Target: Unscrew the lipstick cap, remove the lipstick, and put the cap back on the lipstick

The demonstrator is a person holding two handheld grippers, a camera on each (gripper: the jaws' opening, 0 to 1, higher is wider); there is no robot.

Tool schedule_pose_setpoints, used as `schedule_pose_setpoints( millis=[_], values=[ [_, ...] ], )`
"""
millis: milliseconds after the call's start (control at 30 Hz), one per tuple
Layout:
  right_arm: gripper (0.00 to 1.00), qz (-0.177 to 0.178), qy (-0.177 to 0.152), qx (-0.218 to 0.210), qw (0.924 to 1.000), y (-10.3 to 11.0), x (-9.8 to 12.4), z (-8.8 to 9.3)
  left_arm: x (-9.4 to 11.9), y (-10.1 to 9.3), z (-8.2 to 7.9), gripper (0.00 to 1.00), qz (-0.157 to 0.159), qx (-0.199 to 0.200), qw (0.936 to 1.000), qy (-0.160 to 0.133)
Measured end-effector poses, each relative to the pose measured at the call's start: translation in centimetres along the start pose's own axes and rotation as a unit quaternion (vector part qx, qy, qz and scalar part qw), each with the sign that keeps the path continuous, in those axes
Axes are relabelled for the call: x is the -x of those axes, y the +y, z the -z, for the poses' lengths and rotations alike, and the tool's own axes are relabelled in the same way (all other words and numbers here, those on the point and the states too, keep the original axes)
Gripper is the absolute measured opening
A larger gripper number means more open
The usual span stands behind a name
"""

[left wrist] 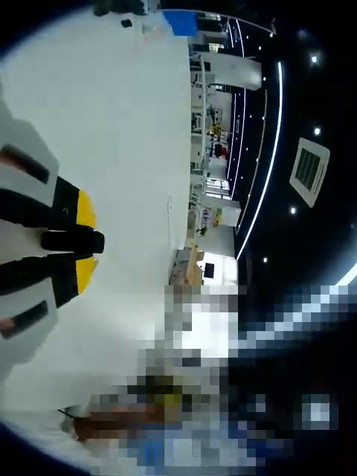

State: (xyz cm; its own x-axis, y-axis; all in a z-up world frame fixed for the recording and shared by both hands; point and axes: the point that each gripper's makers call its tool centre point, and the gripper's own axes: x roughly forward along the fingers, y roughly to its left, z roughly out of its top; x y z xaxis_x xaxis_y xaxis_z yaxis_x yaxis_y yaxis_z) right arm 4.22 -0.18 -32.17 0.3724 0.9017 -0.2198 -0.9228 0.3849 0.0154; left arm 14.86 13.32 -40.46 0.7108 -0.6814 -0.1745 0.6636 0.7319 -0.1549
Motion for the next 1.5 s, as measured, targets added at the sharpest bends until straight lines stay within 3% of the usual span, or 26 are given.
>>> schedule_pose_setpoints(
  millis=[400,467,633,733,767,833,967,1133,1267,1367,1500],
  values=[
    [0.11,-0.004,0.003,-0.001,1.0,0.0,-0.1,0.1,1.0,-1.6,-1.3,0.26,0.016,0.02,0.9994,-0.025],
    [0.11,-0.004,0.004,0.0,1.0,0.1,-0.1,0.1,1.0,-0.9,-2.4,0.3,0.019,0.027,0.9989,-0.033],
    [0.11,-0.012,0.002,-0.002,0.9999,0.5,-0.3,-0.1,2.0,-2.8,-6.4,0.38,0.048,0.026,0.9952,-0.081],
    [0.11,-0.015,0.003,-0.003,0.9999,0.7,-0.5,0.0,2.0,-5.1,-7.6,0.42,0.094,0.032,0.9924,-0.073],
    [0.11,-0.018,0.002,-0.005,0.9998,0.8,-0.6,-0.1,2.3,-6.5,-8.5,0.44,0.119,0.025,0.9892,-0.082],
    [0.11,-0.024,0.001,-0.01,0.9997,1.0,-0.8,-0.1,2.8,-9.3,-10.4,0.45,0.168,0.01,0.9807,-0.1],
    [0.11,-0.04,-0.002,-0.012,0.9991,1.7,-1.2,-0.4,4.0,-13.7,-11.9,0.52,0.247,0.0,0.9636,-0.102],
    [0.11,-0.073,-0.004,-0.016,0.9972,3.4,-1.8,-1.1,4.7,-16.9,-11.5,0.53,0.29,-0.006,0.9532,-0.083],
    [0.11,-0.106,0.003,-0.015,0.9943,5.3,-2.4,-1.3,5.4,-18.3,-11.2,0.51,0.299,-0.018,0.9507,-0.079],
    [0.11,-0.148,-0.001,-0.019,0.9888,7.3,-2.4,-1.5,6.2,-19.4,-10.6,0.42,0.313,-0.03,0.9468,-0.068],
    [0.11,-0.174,0.007,-0.025,0.9845,8.7,-2.4,-0.8,6.6,-20.3,-10.0,0.35,0.322,-0.039,0.9441,-0.06]
  ],
)
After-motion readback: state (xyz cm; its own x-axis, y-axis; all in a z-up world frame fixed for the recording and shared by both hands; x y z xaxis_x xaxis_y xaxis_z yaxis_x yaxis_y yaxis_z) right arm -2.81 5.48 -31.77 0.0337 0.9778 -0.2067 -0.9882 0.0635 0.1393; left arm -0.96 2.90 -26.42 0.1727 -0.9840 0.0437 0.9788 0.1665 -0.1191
